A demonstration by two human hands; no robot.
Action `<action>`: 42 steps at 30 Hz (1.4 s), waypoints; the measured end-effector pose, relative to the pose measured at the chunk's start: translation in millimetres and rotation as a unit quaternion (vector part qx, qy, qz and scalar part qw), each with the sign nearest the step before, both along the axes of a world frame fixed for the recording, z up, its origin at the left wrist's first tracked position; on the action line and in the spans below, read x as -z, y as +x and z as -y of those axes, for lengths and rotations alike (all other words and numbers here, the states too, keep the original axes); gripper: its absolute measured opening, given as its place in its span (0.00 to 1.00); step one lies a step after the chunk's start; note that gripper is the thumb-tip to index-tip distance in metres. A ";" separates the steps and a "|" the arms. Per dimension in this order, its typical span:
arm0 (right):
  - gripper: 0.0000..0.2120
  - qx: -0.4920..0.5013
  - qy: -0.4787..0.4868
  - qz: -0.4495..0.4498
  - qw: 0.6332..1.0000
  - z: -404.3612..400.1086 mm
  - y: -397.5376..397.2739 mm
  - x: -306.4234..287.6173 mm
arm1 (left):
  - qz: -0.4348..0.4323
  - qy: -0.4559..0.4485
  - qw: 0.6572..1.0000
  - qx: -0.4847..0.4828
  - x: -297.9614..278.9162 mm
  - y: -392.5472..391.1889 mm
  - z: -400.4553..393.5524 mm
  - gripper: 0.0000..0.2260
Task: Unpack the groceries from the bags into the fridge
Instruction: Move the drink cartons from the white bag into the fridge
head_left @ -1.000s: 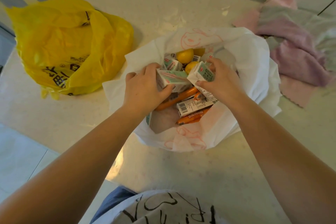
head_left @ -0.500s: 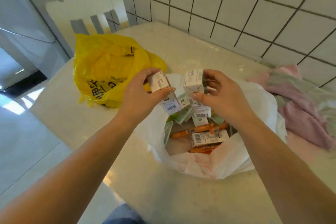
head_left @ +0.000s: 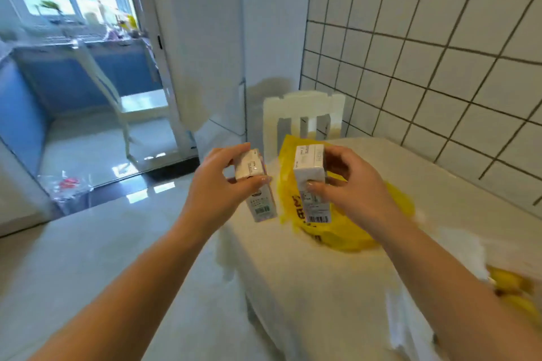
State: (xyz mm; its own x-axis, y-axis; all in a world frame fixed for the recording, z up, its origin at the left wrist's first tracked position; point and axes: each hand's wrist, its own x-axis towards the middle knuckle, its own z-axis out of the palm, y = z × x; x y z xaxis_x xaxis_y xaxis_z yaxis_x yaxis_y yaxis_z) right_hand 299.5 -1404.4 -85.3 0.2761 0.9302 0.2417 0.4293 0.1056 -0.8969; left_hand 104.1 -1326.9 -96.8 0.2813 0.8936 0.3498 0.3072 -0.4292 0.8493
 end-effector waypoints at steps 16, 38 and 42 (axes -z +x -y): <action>0.22 -0.175 0.050 0.027 0.983 -227.2 -286.5 -53.2 | -0.002 0.058 0.984 -0.168 -57.8 -316.8 -158.4 0.27; 0.26 -0.185 0.075 -0.018 0.980 -686.6 -388.4 -76.2 | 0.027 0.031 0.974 -0.224 -98.4 -405.5 -565.8 0.27; 0.27 -0.157 0.085 -0.054 0.982 -762.6 -387.0 -74.5 | 0.026 0.034 0.975 -0.219 -97.8 -399.5 -644.9 0.27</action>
